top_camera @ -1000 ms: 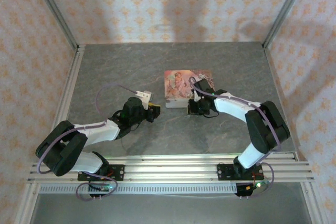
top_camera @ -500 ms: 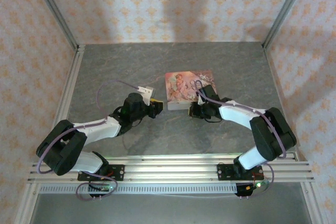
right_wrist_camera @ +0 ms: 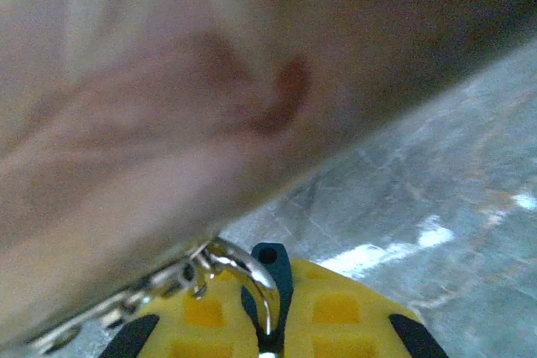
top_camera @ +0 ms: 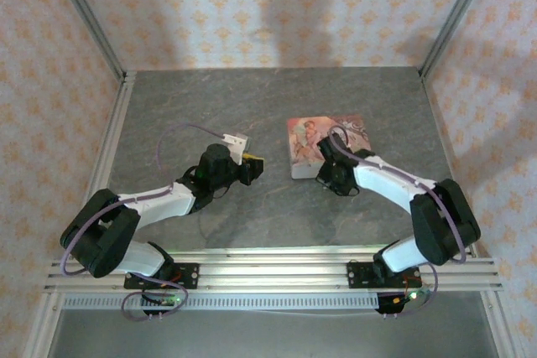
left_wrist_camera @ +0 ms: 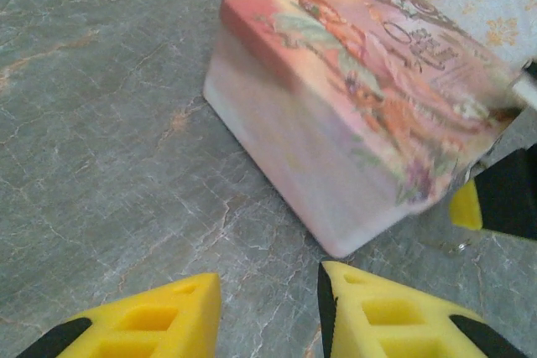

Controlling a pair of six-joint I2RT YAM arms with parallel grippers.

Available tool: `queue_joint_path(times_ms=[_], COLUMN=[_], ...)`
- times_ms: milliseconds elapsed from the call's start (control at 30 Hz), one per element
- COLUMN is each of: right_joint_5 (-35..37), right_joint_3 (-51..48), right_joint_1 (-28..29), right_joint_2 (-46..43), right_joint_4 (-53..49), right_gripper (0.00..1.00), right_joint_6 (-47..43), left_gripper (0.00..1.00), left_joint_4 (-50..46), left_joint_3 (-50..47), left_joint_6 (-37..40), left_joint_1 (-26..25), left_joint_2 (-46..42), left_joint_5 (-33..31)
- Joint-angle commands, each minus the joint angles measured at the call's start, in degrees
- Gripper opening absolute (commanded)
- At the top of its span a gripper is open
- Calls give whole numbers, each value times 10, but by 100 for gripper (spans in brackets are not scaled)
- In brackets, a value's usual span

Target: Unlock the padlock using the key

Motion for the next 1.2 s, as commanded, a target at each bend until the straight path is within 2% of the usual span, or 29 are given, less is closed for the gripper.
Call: queue_joint_path(times_ms=[0, 133, 300, 467, 767, 867, 1000, 1067, 1167], right_joint_5=[122, 146, 135, 126, 104, 92, 56, -12, -153], right_joint_3=[107, 178, 258, 361, 477, 468, 381, 330, 236], right_joint_1=[21, 45, 89, 149, 226, 243, 238, 218, 175], right_joint_2=[35, 105, 183, 263, 346, 343, 298, 272, 224], right_joint_4=[-146, -217, -222, -221, -213, -198, -128, -85, 17], right_gripper=[0, 0, 0, 0, 0, 0, 0, 0, 0], right_joint_6=[-20, -63, -124, -222, -379, -405, -396, -380, -351], left_gripper=[36, 36, 36, 36, 36, 37, 37, 38, 39], left_joint_4=[-7, -16, -38, -53, -122, -158, -194, -207, -221], left_joint_3=[12, 11, 10, -2, -70, -87, -93, -90, -80], left_joint_6=[2, 7, 14, 7, -83, -88, -83, -83, -85], left_joint_1=[4, 4, 4, 13, 73, 81, 83, 84, 84], left_joint_2=[1, -6, -15, -37, -158, -213, -264, -273, -273], left_joint_5=[6, 2, -11, -32, -200, -247, -265, -263, -246])
